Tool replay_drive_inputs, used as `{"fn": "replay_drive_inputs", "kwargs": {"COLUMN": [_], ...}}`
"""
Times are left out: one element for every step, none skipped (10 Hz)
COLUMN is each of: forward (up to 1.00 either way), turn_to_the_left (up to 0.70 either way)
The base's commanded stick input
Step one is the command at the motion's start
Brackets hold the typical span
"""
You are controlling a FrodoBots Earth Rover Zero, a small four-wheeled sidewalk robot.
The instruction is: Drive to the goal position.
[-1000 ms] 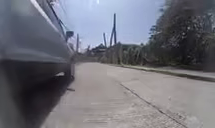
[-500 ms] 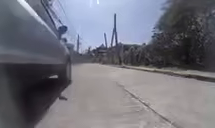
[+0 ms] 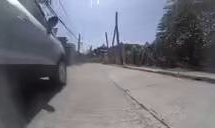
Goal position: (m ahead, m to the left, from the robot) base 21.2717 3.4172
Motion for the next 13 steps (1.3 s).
{"fn": "replay_drive_inputs", "kwargs": {"forward": [0.85, 0.85, 0.85, 0.85, 0.85, 0.85, 0.85, 0.85, 0.85, 0.85, 0.85, 0.85, 0.85], "turn_to_the_left": [0.0, 0.0, 0.0, 0.0, 0.0, 0.0, 0.0, 0.0, 0.0, 0.14, 0.34, 0.34, 0.34]}}
